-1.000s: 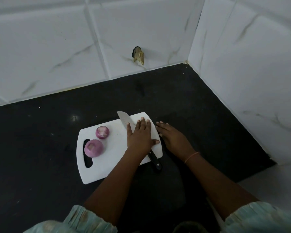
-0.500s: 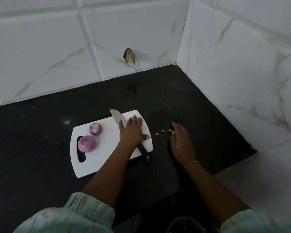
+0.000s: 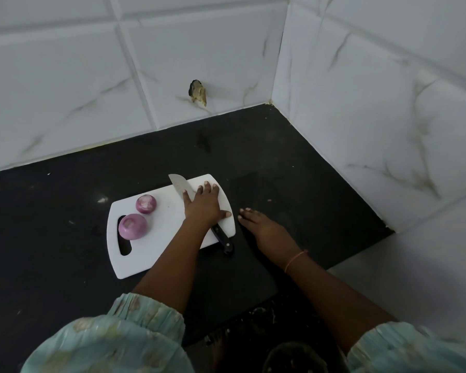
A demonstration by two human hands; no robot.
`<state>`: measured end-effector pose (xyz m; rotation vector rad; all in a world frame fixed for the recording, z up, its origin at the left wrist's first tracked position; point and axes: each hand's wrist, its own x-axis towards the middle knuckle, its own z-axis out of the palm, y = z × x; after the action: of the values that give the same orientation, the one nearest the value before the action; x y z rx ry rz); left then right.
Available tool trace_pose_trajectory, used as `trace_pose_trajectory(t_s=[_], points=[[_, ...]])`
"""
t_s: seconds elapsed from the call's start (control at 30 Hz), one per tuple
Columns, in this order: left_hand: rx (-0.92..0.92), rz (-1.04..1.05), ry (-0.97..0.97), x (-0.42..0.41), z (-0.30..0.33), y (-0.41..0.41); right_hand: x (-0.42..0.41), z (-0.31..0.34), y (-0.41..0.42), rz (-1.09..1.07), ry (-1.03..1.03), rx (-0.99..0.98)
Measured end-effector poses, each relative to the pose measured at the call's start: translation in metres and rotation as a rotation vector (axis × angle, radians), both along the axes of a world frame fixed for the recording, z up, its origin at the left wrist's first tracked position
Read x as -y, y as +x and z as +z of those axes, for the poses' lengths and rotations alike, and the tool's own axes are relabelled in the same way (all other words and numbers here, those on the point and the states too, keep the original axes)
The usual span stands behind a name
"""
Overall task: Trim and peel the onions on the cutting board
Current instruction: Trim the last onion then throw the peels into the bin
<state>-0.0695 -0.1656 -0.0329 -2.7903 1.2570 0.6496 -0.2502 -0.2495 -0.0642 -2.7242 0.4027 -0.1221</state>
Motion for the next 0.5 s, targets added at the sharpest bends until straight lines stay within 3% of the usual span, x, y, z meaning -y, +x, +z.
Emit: trace_pose_trajectory(t_s=[0.23,0.5], points=[[-0.010,0.009,0.006,0.000,0.000,0.000,0.000,0.009,-0.036,-0.090,-0.101,-0.008],[-0.012,0.027,0.001,0.003,0.003,-0.001,-0.009,0.008,-0.037,-0.044,-0.299,-0.021]])
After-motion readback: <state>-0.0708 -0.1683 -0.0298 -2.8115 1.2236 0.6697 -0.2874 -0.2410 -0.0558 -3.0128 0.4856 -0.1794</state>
